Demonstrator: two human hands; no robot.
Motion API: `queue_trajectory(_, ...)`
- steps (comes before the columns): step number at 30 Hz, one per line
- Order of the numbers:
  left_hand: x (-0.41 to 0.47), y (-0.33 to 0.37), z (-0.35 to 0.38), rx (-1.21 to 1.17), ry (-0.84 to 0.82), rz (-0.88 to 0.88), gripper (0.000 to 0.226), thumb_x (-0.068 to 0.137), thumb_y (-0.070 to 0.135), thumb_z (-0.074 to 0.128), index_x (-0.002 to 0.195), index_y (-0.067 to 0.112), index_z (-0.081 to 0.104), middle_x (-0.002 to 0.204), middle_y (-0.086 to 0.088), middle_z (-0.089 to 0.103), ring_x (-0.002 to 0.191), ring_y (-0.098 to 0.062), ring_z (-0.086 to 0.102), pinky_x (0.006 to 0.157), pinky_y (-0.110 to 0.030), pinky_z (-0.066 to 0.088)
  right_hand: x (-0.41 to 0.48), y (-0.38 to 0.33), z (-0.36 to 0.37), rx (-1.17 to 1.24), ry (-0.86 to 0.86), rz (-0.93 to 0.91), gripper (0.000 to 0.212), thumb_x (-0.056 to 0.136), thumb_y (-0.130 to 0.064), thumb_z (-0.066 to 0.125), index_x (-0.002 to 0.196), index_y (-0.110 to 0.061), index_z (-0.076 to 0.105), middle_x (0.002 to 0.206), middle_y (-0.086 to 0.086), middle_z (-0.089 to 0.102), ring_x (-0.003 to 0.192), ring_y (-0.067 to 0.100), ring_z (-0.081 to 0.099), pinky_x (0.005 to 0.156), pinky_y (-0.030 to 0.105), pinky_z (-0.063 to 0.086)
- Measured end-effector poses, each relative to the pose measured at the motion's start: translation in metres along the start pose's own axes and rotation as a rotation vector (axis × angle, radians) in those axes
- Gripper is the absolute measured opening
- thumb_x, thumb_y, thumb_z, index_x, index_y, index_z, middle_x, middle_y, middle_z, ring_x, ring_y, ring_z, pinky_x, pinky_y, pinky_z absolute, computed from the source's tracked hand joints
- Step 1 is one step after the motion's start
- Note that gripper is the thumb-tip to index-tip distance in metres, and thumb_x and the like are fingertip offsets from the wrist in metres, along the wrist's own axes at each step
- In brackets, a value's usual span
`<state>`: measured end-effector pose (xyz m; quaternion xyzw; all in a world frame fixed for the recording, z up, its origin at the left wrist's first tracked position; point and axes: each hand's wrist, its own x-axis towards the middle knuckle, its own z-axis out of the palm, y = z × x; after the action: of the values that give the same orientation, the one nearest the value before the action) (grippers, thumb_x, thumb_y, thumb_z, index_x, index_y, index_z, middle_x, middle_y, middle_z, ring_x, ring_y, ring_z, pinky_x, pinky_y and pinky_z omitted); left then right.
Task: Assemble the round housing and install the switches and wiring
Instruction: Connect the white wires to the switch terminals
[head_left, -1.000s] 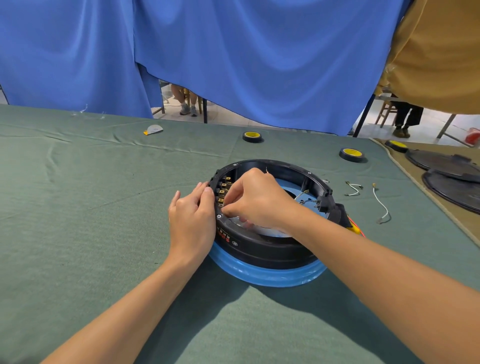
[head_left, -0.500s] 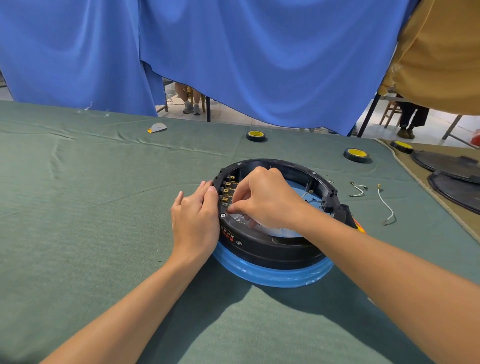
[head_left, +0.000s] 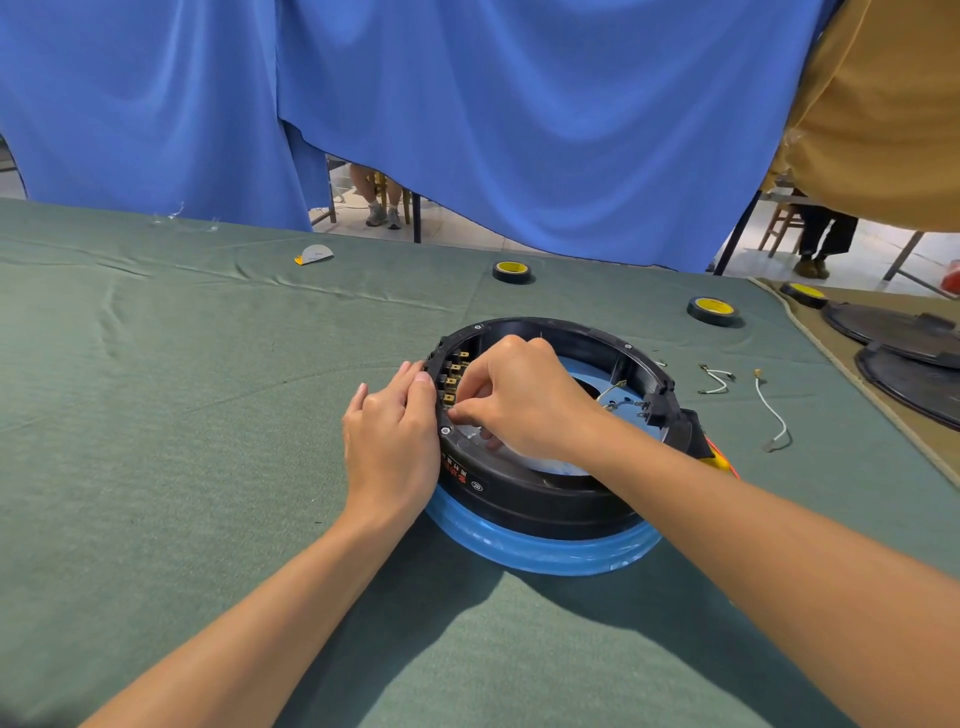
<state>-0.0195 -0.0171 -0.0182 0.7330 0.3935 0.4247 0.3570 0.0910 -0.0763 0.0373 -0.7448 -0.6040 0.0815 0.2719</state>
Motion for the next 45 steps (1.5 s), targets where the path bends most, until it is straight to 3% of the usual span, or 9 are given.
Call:
queue_trajectory(4, 0.001, 0.0, -0.001, 0.015, -0.008, -0.024, 0.04, 0.103, 0.023, 0.036, 0.13, 0.008, 0.062, 0.139, -0.007, 0.056, 0.134, -0.014, 0.046, 0.118, -0.027, 0.008, 0.0, 0.003, -0.005, 0.145, -0.071, 0.084, 0.005, 0.084, -0.011, 0.074, 0.085, -0.006, 0.075, 0.071, 0.006, 0.072, 0.06, 0.017, 0.071, 0.067, 0.033, 0.061)
queue_trajectory(9, -0.004, 0.002, -0.003, 0.01, -0.057, -0.016, 0.042, 0.106, 0.026, 0.03, 0.136, 0.009, 0.055, 0.148, -0.001, 0.047, 0.142, -0.004, 0.03, 0.117, -0.025, 0.002, -0.003, 0.007, -0.007, 0.237, -0.087, 0.142, 0.005, 0.086, -0.006, 0.071, 0.089, -0.007, 0.075, 0.073, 0.008, 0.073, 0.059, 0.016, 0.071, 0.061, 0.03, 0.061)
queue_trajectory(12, -0.012, 0.001, -0.006, 0.117, -0.068, 0.056, 0.062, 0.094, 0.043, 0.024, 0.144, 0.012, 0.046, 0.155, 0.002, 0.036, 0.146, 0.0, 0.017, 0.119, -0.026, -0.002, -0.003, 0.007, -0.006, 0.223, -0.074, 0.131, 0.003, 0.086, -0.008, 0.072, 0.088, -0.008, 0.075, 0.071, 0.005, 0.072, 0.058, 0.015, 0.071, 0.06, 0.03, 0.061)
queue_trajectory(21, -0.016, 0.002, -0.004, -0.083, -0.022, 0.009, 0.042, 0.102, 0.021, 0.047, 0.143, 0.01, 0.046, 0.151, 0.001, 0.039, 0.107, 0.034, 0.009, 0.104, -0.003, -0.004, -0.003, 0.003, -0.003, 0.09, -0.032, 0.04, 0.008, 0.088, -0.007, 0.069, 0.081, -0.009, 0.072, 0.066, 0.003, 0.066, 0.051, 0.012, 0.067, 0.059, 0.028, 0.06)
queue_trajectory(29, -0.016, 0.002, -0.004, -0.066, -0.024, 0.008, 0.041, 0.101, 0.02, 0.048, 0.141, 0.011, 0.047, 0.15, 0.002, 0.04, 0.111, 0.033, 0.013, 0.103, 0.0, -0.006, -0.002, -0.001, 0.0, -0.018, -0.005, -0.027, 0.01, 0.089, -0.011, 0.066, 0.088, -0.008, 0.075, 0.074, 0.002, 0.067, 0.073, 0.019, 0.059, 0.088, 0.039, 0.052)
queue_trajectory(34, -0.018, 0.004, -0.003, -0.066, -0.008, 0.015, 0.041, 0.101, 0.021, 0.048, 0.141, 0.011, 0.047, 0.149, 0.002, 0.041, 0.093, 0.046, 0.001, 0.105, -0.006, -0.005, -0.001, -0.001, 0.0, -0.012, -0.011, -0.03, 0.008, 0.088, -0.011, 0.067, 0.09, -0.009, 0.075, 0.082, 0.005, 0.071, 0.071, 0.018, 0.06, 0.087, 0.04, 0.053)
queue_trajectory(38, -0.02, 0.008, -0.003, -0.025, 0.021, 0.049, 0.042, 0.101, 0.023, 0.048, 0.14, 0.007, 0.049, 0.149, -0.003, 0.044, 0.111, 0.03, 0.013, 0.113, -0.015, 0.001, -0.003, 0.001, -0.005, -0.027, -0.056, -0.044, 0.01, 0.09, -0.014, 0.066, 0.095, -0.011, 0.075, 0.085, 0.002, 0.07, 0.079, 0.016, 0.06, 0.087, 0.039, 0.053)
queue_trajectory(42, -0.013, 0.013, -0.009, 0.002, 0.032, 0.069, 0.06, 0.082, 0.034, 0.045, 0.133, 0.007, 0.059, 0.141, -0.002, 0.053, 0.12, 0.014, 0.033, 0.114, -0.018, 0.01, -0.004, 0.014, -0.021, -0.016, -0.008, 0.011, 0.01, 0.089, -0.011, 0.067, 0.093, -0.016, 0.075, 0.072, -0.012, 0.062, 0.062, -0.004, 0.054, 0.079, 0.029, 0.054)
queue_trajectory(45, -0.002, 0.015, -0.012, -0.103, -0.021, 0.003, 0.061, 0.075, 0.031, 0.05, 0.13, 0.007, 0.061, 0.135, -0.001, 0.059, 0.126, -0.007, 0.05, 0.114, -0.031, 0.032, -0.002, 0.022, -0.027, -0.028, 0.046, 0.069, 0.009, 0.089, -0.013, 0.068, 0.095, -0.017, 0.074, 0.081, -0.007, 0.064, 0.066, -0.002, 0.053, 0.072, 0.024, 0.045)
